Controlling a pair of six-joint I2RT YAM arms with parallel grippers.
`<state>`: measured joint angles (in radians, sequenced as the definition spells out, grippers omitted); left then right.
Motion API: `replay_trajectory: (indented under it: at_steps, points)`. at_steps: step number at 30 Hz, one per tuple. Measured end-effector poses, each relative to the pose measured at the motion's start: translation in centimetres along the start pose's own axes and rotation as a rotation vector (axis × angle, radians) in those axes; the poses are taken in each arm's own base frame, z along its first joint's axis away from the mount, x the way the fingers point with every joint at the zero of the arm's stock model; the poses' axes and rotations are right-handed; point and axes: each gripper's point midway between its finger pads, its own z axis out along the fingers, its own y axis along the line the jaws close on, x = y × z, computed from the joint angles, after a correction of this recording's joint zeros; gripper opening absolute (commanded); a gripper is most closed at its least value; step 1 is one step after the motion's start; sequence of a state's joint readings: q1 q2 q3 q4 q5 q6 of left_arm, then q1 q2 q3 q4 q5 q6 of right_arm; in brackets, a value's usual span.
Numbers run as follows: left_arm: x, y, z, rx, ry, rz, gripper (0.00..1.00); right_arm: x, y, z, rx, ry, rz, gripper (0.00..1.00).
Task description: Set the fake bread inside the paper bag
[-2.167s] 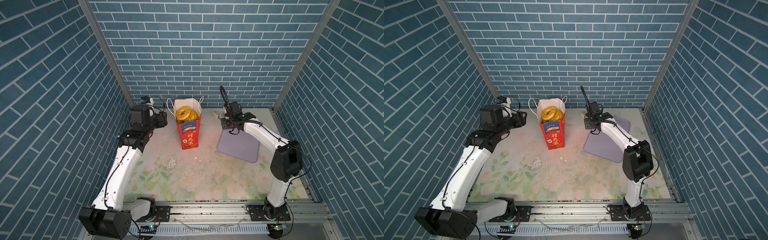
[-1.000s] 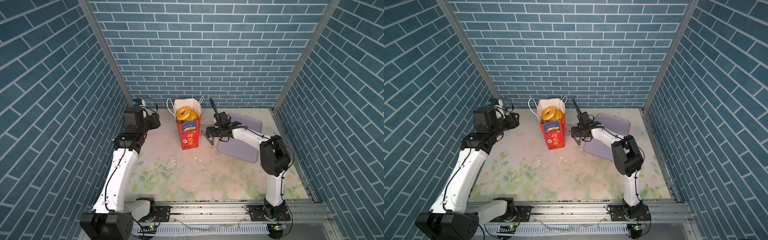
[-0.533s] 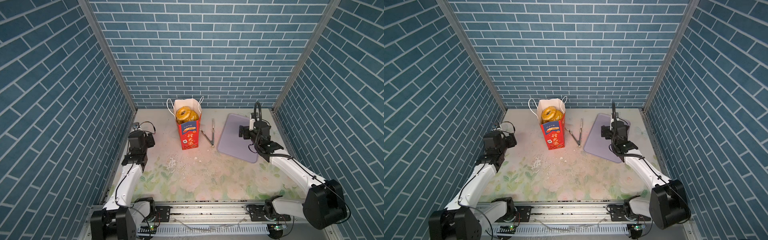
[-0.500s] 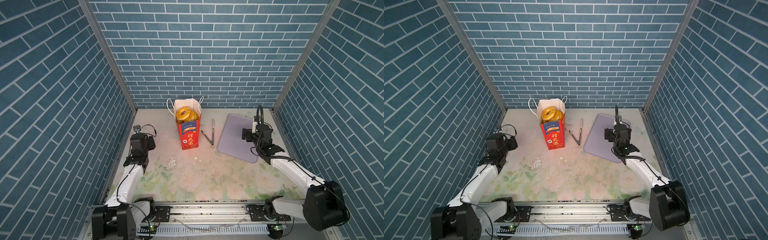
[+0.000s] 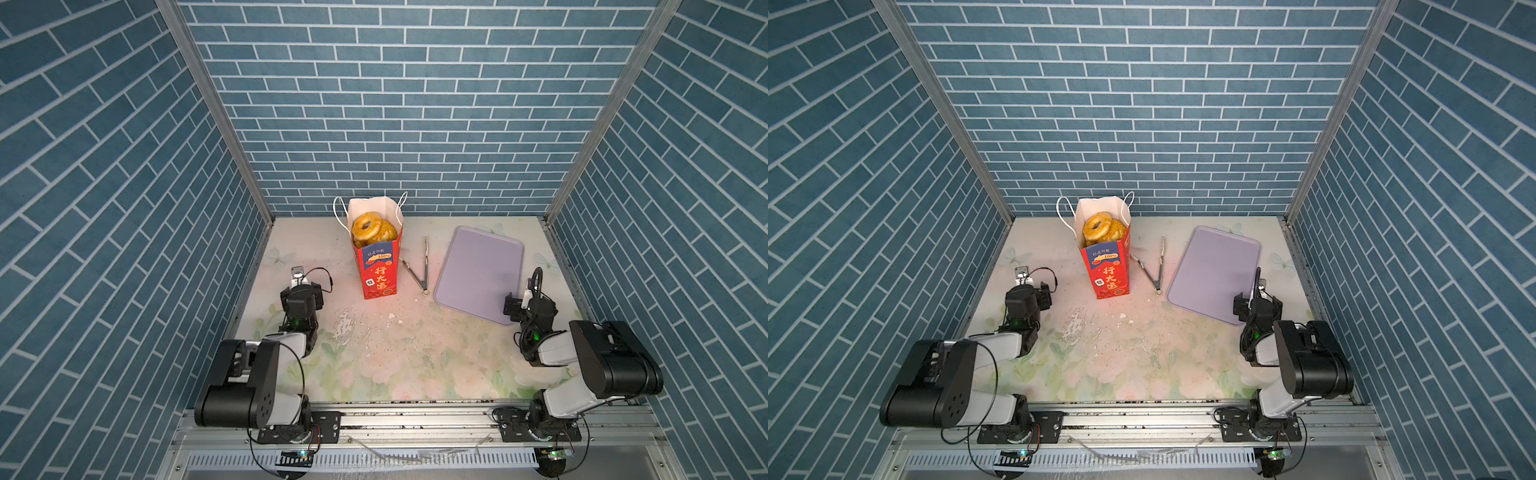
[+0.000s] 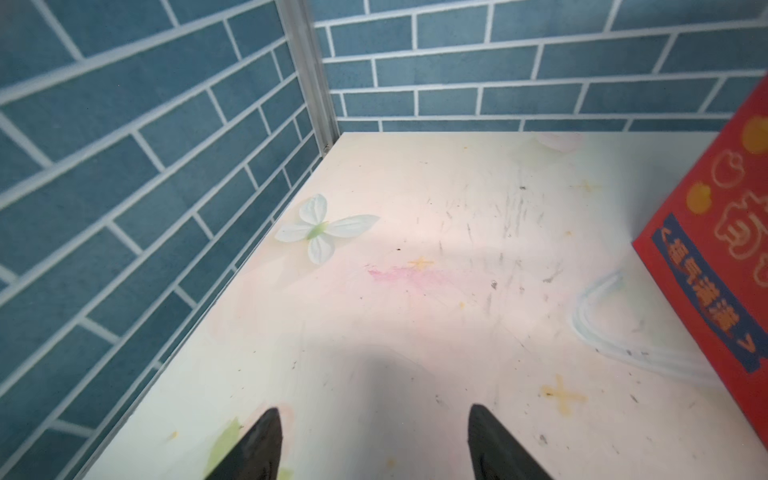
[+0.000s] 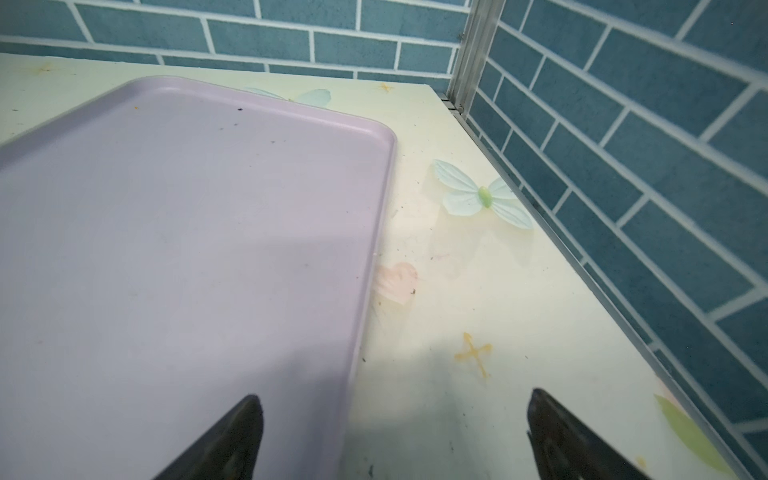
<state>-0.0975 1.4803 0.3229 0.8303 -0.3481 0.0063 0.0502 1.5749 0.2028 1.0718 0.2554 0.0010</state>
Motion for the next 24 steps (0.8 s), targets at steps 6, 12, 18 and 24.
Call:
replay_trajectory:
  at_steps: [6,12,18,24]
  points:
    - [0.2,-1.5,0.2,0.026,-0.027,0.062,1.00,-4.2,0.2,1.5,0.001,-0.083,0.025,0.99]
    - [-1.2,-1.2,0.5,0.015,-0.068,0.045,1.00,-4.9,0.0,1.8,0.009,-0.085,0.035,0.99]
    - [-1.2,-1.2,0.5,0.015,-0.069,0.044,1.00,-4.0,0.0,1.9,0.003,-0.049,0.036,0.99]
    - [-1.2,-1.2,0.5,0.015,-0.070,0.044,1.00,-4.0,-0.2,2.3,-0.012,-0.030,0.042,0.99]
